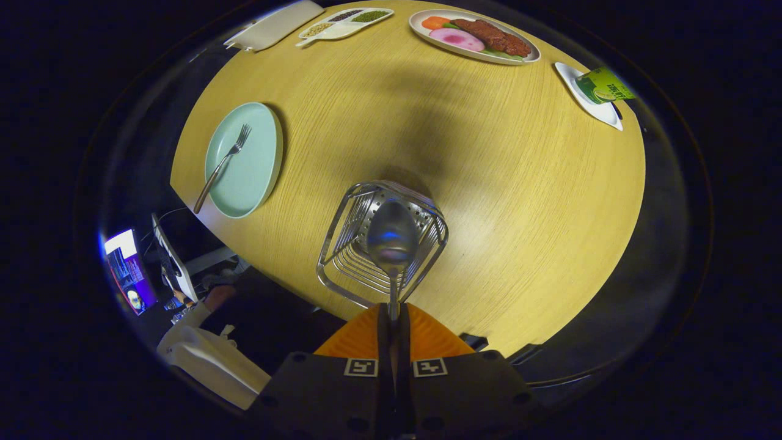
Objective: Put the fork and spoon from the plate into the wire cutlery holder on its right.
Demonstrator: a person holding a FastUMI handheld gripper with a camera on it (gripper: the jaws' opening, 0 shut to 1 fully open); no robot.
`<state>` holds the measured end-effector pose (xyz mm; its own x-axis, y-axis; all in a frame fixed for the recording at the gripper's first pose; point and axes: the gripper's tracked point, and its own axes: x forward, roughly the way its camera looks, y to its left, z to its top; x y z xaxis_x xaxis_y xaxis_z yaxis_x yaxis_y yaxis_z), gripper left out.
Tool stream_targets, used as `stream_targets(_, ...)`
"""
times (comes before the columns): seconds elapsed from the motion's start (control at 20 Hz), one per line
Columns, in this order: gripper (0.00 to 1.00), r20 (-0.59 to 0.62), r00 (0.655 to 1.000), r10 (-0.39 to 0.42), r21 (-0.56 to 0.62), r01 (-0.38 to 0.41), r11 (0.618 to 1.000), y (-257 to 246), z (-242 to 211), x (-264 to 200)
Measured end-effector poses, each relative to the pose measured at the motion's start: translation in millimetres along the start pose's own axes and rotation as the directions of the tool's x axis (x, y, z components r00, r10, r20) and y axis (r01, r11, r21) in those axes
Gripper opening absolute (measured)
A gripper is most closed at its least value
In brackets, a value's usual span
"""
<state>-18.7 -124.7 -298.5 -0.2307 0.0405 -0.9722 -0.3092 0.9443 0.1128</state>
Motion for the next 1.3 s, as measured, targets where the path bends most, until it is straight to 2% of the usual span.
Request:
stream_targets(0.15, 0.06, -0.014, 1.000, -0.007, -0.011, 0.007, 1.000, 0, 0, 0)
stream_targets(0.4, 0.16, 0.016, 1.000, -0.005, -0.013, 0.005, 1.000, 3, 7, -6)
stream_targets(0.5, 0.31, 0.051, 0.999, -0.001, -0.007, 0.001, 1.000, 4, 14, -11)
stream_targets(0.55, 0.53, 0.075, 0.997, 0.001, -0.003, -0.001, 1.000, 4, 17, -16)
stream_targets(0.6, 0.65, 0.106, 0.994, 0.013, 0.006, -0.014, 1.000, 7, 22, -22)
stream_targets(0.65, 0.89, 0.139, 0.990, 0.022, 0.023, -0.025, 0.999, 10, 26, -29)
stream_targets(0.7, 0.98, 0.184, 0.982, 0.030, 0.043, -0.039, 0.998, 13, 31, -36)
stream_targets(0.85, 0.99, 0.342, 0.938, 0.061, 0.087, -0.097, 0.992, 29, 45, -66)
stream_targets(1.0, 0.99, 0.486, 0.872, 0.062, 0.134, -0.145, 0.980, 46, 53, -99)
stream_targets(1.15, 0.99, 0.584, 0.811, 0.031, 0.150, -0.145, 0.978, 63, 54, -126)
stream_targets(1.3, 0.99, 0.681, 0.732, -0.003, 0.139, -0.125, 0.982, 84, 55, -148)
